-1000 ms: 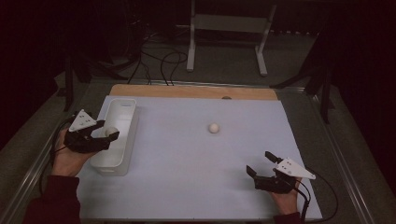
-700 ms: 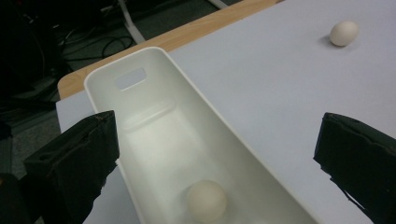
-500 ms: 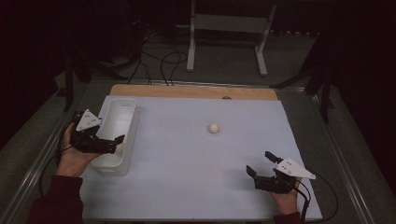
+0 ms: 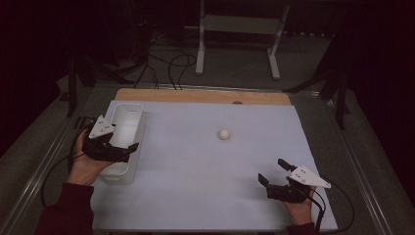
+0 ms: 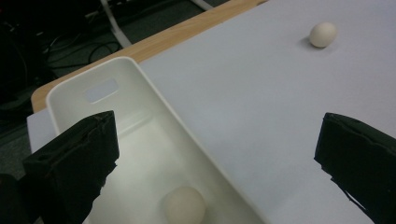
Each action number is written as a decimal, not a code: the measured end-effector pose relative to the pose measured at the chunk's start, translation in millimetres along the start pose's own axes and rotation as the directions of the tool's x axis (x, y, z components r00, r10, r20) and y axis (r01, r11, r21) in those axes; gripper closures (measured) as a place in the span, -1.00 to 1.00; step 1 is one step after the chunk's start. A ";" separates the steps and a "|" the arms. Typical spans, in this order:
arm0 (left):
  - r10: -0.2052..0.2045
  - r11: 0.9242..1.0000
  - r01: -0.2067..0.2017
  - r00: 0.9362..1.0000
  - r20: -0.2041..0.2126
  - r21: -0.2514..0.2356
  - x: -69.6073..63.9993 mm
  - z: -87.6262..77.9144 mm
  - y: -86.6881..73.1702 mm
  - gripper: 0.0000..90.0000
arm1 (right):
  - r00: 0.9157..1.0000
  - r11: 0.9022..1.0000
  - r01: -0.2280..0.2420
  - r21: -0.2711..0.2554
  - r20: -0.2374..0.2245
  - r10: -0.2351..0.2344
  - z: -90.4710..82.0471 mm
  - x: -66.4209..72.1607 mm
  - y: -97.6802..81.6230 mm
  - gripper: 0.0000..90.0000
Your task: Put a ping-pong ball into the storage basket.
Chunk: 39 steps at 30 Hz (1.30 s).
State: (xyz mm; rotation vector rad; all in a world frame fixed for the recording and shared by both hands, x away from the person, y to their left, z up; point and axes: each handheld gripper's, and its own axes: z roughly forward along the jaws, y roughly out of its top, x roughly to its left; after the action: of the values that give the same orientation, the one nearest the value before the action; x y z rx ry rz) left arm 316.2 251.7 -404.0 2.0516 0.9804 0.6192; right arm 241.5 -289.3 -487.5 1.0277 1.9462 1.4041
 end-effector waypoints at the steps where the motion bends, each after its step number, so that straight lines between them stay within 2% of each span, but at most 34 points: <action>1: 0.000 1.000 0.000 1.000 0.004 0.000 -1.5 1.2 0.4 -1.00 | 1.000 1.000 0.000 0.000 -0.001 0.000 0.0 0.1 0.0 -0.83; 19: 0.029 1.000 -0.028 0.998 0.059 -0.010 -20.7 18.7 11.2 -1.00 | 1.000 1.000 -0.001 0.000 -0.001 0.001 -0.2 -0.2 0.0 -0.83; 32: 0.020 0.999 -0.016 0.995 0.093 -0.041 -28.6 25.2 16.9 -1.00 | 1.000 1.000 0.000 -0.001 -0.001 0.000 -0.5 -0.5 0.1 -0.83; 39: 0.029 0.999 -0.024 0.994 0.109 -0.045 -35.5 31.8 19.6 -1.00 | 1.000 1.000 -0.001 -0.005 0.001 0.001 -1.2 -0.7 0.2 -0.83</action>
State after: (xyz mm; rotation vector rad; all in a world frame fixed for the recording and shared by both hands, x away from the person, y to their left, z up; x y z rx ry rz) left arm 325.7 201.5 -410.4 2.0406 0.8698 0.5312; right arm 241.0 -290.6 -486.9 1.0268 1.9414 1.4076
